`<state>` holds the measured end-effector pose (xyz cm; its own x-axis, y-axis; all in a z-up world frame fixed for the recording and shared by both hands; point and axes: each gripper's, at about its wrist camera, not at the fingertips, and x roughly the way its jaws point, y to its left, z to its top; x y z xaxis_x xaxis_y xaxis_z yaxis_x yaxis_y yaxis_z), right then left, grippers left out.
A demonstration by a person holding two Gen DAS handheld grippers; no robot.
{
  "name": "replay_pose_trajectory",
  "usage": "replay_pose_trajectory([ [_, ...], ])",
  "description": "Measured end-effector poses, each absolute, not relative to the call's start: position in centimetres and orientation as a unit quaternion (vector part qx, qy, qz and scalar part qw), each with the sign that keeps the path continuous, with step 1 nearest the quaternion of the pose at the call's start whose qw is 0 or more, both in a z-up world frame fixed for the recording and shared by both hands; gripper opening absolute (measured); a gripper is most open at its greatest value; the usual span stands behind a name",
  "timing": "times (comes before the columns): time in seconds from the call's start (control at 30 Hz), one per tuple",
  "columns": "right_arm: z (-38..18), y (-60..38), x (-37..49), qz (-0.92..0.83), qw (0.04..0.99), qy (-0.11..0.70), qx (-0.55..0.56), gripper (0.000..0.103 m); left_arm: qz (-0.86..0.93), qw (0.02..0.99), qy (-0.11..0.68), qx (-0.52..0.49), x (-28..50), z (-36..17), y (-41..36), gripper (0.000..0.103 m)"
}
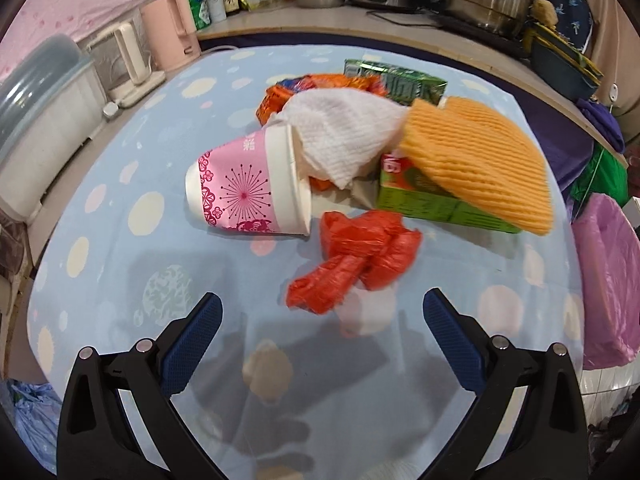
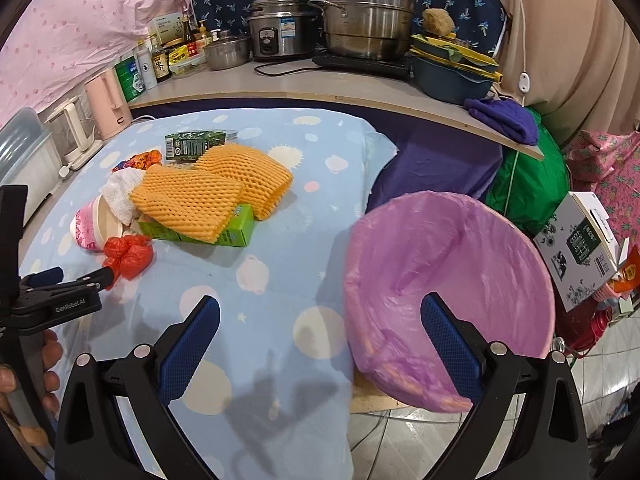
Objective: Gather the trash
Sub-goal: 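Grasp the red plastic bag with the left tool while the right tool grasps an orange foam net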
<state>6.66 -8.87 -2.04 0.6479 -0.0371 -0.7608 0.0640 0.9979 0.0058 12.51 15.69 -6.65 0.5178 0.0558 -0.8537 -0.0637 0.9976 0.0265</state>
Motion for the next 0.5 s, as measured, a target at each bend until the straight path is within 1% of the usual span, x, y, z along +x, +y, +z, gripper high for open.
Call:
replay_pose_trajectory([
  [0.1,-2.5,-7.9,8.1,-0.024,0.905,0.424,0.015,0.096,0.024,0.871,0.490,-0.016,13.5,-7.3,16.6,0.094],
  [0.17,-2.8,-7.2,9.0,-0.020,0.904,0.427,0.015,0.096,0.012,0.870,0.493,-0.015,14.0,-7.7,16.8,0.086],
  [0.23,-3.1,-6.6,9.8,-0.014,0.902,0.431,0.016,0.095,-0.001,0.866,0.500,-0.022,14.5,-8.1,17.0,0.072],
  [0.27,-3.3,-6.2,10.3,-0.010,0.902,0.432,0.016,0.093,-0.009,0.863,0.505,-0.029,14.6,-8.3,17.0,0.069],
  [0.37,-3.5,-5.2,11.6,0.002,0.901,0.433,0.015,0.089,-0.031,0.857,0.512,-0.045,14.9,-8.8,17.1,0.053],
  [0.4,-3.5,-4.8,12.1,0.005,0.902,0.432,0.015,0.087,-0.036,0.856,0.515,-0.045,14.9,-8.9,17.0,0.045],
  [0.43,-3.5,-4.5,12.6,0.011,0.902,0.431,0.018,0.085,-0.039,0.854,0.517,-0.044,14.9,-9.1,16.9,0.035],
  [0.5,-3.4,-4.0,13.5,0.025,0.901,0.432,0.027,0.081,-0.048,0.849,0.523,-0.048,14.9,-9.3,16.7,0.026],
])
